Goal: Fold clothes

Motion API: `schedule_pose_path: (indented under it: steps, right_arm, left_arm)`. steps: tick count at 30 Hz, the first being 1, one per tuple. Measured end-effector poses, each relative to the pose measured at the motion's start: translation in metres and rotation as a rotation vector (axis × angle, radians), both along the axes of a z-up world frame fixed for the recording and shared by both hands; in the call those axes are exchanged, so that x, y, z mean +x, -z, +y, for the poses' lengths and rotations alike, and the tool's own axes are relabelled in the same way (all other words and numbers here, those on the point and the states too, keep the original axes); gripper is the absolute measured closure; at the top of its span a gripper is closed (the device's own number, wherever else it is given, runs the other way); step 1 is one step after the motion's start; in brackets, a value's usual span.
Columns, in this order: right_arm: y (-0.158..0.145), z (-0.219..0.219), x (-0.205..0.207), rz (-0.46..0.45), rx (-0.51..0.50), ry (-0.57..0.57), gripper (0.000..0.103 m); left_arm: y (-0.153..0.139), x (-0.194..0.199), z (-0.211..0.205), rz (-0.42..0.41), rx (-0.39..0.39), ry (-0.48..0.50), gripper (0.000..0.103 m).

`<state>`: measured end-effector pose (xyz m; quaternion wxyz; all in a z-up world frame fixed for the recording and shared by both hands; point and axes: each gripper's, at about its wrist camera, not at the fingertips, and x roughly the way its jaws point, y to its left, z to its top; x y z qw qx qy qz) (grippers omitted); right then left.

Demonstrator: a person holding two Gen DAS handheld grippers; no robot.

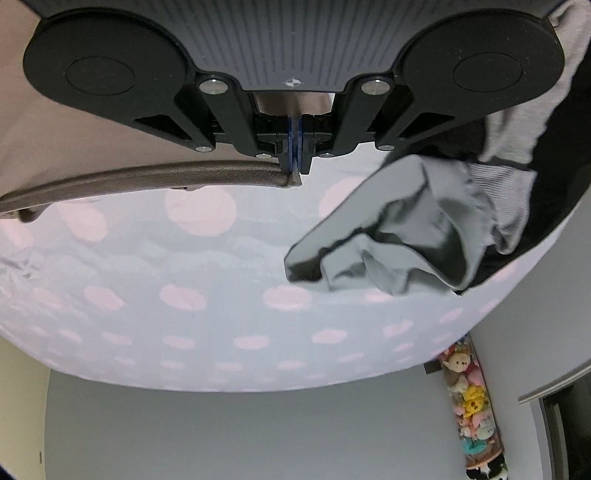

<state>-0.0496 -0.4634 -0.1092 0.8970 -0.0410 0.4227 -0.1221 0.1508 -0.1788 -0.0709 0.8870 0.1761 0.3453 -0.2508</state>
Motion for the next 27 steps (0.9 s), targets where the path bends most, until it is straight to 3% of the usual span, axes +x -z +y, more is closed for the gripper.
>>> schedule_pose_path:
  steps: [6, 9, 11, 16, 19, 21, 25, 27]
  right_arm:
    - [0.024, -0.013, 0.01, 0.002, 0.065, 0.052, 0.097]
    - [0.025, -0.023, 0.011, -0.013, 0.128, 0.098, 0.084]
    - [0.02, -0.034, 0.009, -0.033, 0.194, 0.157, 0.069]
    - [0.001, -0.069, -0.01, -0.119, 0.437, 0.348, 0.042]
    - [-0.01, -0.081, -0.022, -0.151, 0.532, 0.42, 0.041]
    - [-0.018, -0.079, -0.029, -0.158, 0.525, 0.431, 0.042]
    - [-0.023, -0.065, -0.042, -0.137, 0.494, 0.426, 0.056]
    - [-0.02, -0.056, -0.051, -0.118, 0.503, 0.43, 0.056]
  left_arm:
    - [0.022, 0.007, -0.005, 0.029, 0.009, -0.008, 0.102]
    - [0.027, 0.009, -0.003, 0.053, 0.025, -0.022, 0.098]
    - [0.023, 0.008, 0.001, 0.066, 0.018, -0.044, 0.096]
    - [0.001, -0.003, 0.018, 0.08, -0.053, -0.09, 0.06]
    - [-0.008, -0.011, 0.03, 0.097, -0.086, -0.119, 0.06]
    - [-0.009, -0.017, 0.039, 0.122, -0.102, -0.142, 0.06]
    - [-0.007, -0.029, 0.056, 0.165, -0.107, -0.19, 0.06]
    - [-0.006, -0.035, 0.064, 0.186, -0.111, -0.214, 0.06]
